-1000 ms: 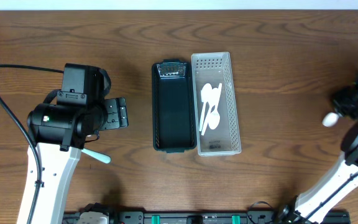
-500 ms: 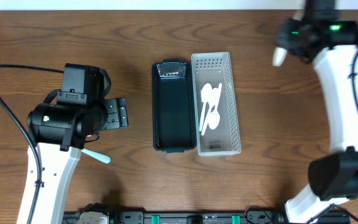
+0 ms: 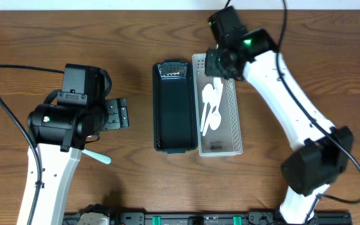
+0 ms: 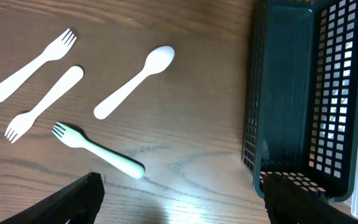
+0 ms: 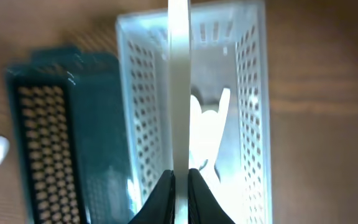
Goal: Pack container
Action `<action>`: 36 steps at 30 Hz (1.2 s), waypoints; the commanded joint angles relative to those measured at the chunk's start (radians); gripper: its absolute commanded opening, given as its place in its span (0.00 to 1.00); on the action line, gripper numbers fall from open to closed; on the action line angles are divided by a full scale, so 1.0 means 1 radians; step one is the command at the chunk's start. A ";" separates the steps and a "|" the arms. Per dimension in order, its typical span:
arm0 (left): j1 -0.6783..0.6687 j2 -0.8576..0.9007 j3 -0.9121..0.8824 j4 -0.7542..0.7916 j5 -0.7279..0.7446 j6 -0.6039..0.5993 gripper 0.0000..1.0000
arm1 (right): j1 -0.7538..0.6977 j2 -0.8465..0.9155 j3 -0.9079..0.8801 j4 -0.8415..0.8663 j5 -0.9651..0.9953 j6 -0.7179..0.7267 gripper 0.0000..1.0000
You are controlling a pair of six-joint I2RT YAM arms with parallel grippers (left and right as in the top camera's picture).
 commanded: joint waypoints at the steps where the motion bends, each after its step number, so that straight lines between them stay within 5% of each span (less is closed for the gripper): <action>1: 0.000 0.005 0.011 -0.003 -0.008 0.002 0.84 | 0.021 0.080 -0.011 -0.030 0.000 0.037 0.06; 7: 0.000 0.005 0.011 -0.003 -0.008 0.002 0.84 | 0.045 0.207 -0.011 -0.086 -0.035 0.068 0.09; 11: 0.000 0.005 0.011 -0.004 -0.008 0.002 0.85 | 0.045 0.254 -0.011 -0.094 -0.073 0.067 0.31; 22: 0.000 0.001 0.023 -0.013 -0.031 0.010 0.85 | -0.023 0.188 0.032 -0.044 -0.056 -0.021 0.37; 28: 0.000 0.008 0.122 -0.098 -0.031 0.204 0.98 | -0.156 0.056 0.188 -0.071 -0.055 -0.182 0.41; 36: 0.067 0.172 0.145 -0.028 -0.031 0.379 0.98 | -0.377 -0.151 0.267 -0.124 -0.041 -0.255 0.69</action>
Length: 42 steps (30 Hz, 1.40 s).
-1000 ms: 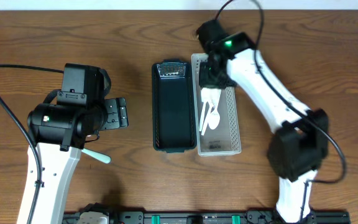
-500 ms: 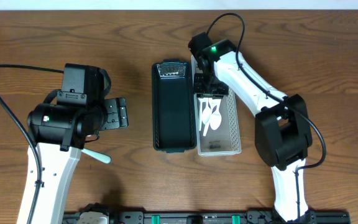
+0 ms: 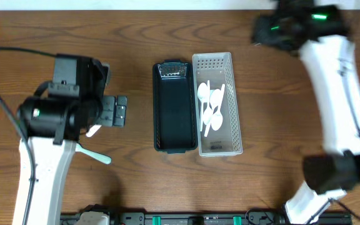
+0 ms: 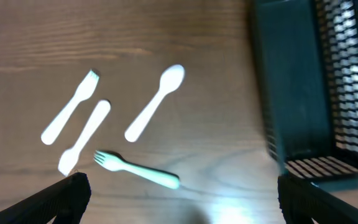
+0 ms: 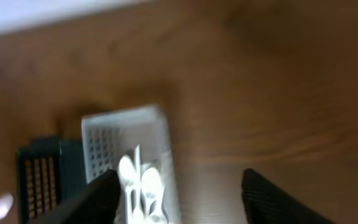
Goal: Pack container
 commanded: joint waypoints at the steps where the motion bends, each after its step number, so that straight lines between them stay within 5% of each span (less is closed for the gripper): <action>1: 0.042 0.132 0.004 0.041 -0.012 0.109 0.98 | -0.076 -0.069 0.008 -0.046 0.009 -0.061 0.71; 9: 0.064 0.444 0.004 0.213 -0.012 0.303 0.98 | -0.158 -0.085 -0.003 -0.167 0.013 -0.083 0.74; 19: 0.069 0.718 -0.005 0.165 -0.011 0.459 0.99 | -0.156 -0.085 -0.009 -0.203 0.081 -0.087 0.74; 42: 0.156 0.768 -0.020 0.288 0.149 0.593 0.98 | -0.158 -0.085 -0.009 -0.228 0.134 -0.075 0.72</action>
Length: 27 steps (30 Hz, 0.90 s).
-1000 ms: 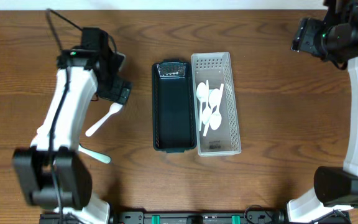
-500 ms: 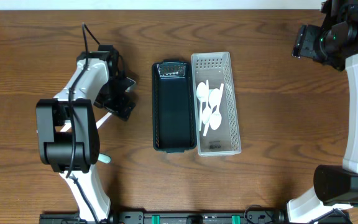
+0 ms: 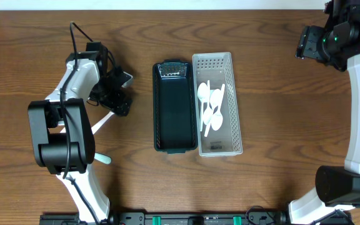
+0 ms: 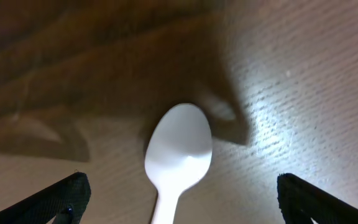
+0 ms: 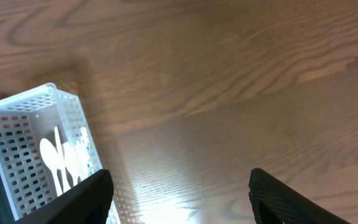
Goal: Pack container
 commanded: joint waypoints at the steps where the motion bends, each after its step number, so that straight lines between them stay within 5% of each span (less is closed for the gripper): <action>1: 0.002 0.000 -0.022 0.009 0.021 0.034 0.98 | -0.003 -0.002 -0.001 -0.006 0.015 -0.001 0.72; 27: 0.001 0.021 -0.119 0.125 -0.008 0.036 0.83 | -0.003 -0.002 -0.001 -0.024 0.015 0.006 0.73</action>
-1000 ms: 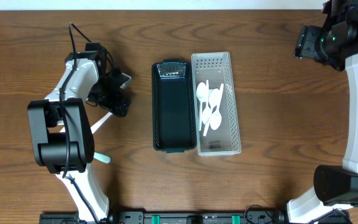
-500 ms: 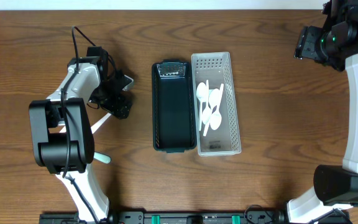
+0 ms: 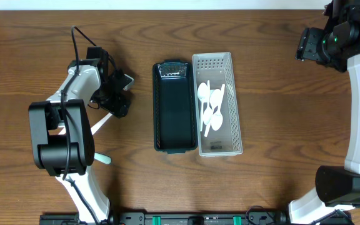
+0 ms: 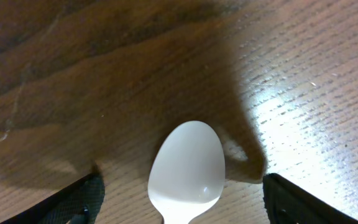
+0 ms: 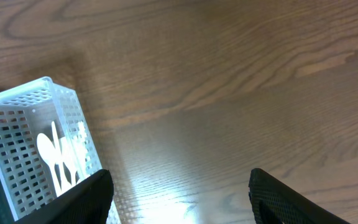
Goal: Pack container
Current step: 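Close left gripper on the white spoon handle, then carry the spoon into the green basket and open left gripper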
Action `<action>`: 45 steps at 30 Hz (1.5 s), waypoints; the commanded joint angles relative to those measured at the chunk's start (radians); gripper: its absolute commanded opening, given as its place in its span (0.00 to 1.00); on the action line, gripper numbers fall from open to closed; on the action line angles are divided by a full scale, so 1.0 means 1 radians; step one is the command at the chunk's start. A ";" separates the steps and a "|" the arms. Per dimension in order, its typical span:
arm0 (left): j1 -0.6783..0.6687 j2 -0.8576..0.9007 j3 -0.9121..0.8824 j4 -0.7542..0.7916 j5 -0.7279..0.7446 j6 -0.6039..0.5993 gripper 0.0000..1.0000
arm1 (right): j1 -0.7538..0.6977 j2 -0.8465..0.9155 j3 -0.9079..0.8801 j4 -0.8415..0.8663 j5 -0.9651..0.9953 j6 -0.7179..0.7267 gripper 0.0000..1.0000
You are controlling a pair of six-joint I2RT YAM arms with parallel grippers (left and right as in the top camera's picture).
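A white plastic spoon (image 4: 187, 171) lies on the wooden table, its bowl between the fingers of my left gripper (image 4: 182, 211), which is open and low over it. From overhead the left gripper (image 3: 114, 94) sits left of the dark basket (image 3: 156, 106), with the spoon's handle (image 3: 102, 122) sticking out below it. The white basket (image 3: 235, 106) holds several white spoons (image 3: 210, 106). My right gripper (image 3: 314, 47) is open and empty at the far right back, and the white basket (image 5: 17, 143) shows at the left of its view.
A mint-green fork (image 3: 99, 158) lies on the table by the left arm's base. The dark basket has nothing in it. The left arm covers the table where it stretches out. Bare wood lies under the right gripper (image 5: 179, 205).
My left gripper is a little closer to the spoon's bowl, and its fingers stand slightly nearer each other in view. The right arm has hardly moved.
My right gripper held a white utensil upright over the white basket while the left hung open above the loose cutlery. Then the right gripper was open, off at the back right. Later the left gripper was low over the spoon's bowl, where it remains.
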 commanded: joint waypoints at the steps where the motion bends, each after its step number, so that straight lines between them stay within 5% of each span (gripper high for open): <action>1: 0.002 0.038 -0.027 -0.002 0.002 0.016 0.83 | -0.003 -0.002 -0.001 -0.004 0.014 0.006 0.73; 12: 0.002 0.056 -0.027 0.009 -0.005 0.015 0.82 | -0.003 -0.002 -0.001 -0.020 0.015 0.005 0.73; 17: 0.001 0.056 -0.027 0.009 -0.005 0.011 0.62 | -0.003 -0.002 -0.001 -0.027 0.015 0.005 0.73; 23: 0.001 0.056 -0.027 0.009 -0.004 -0.011 0.56 | -0.003 -0.002 -0.001 -0.026 0.015 0.006 0.73; 30: 0.000 0.056 -0.027 0.008 0.002 -0.012 0.32 | -0.003 -0.002 -0.001 -0.026 0.014 0.006 0.73; 45: -0.058 -0.062 0.119 -0.143 0.002 -0.159 0.14 | -0.003 -0.002 -0.001 -0.019 0.014 -0.003 0.73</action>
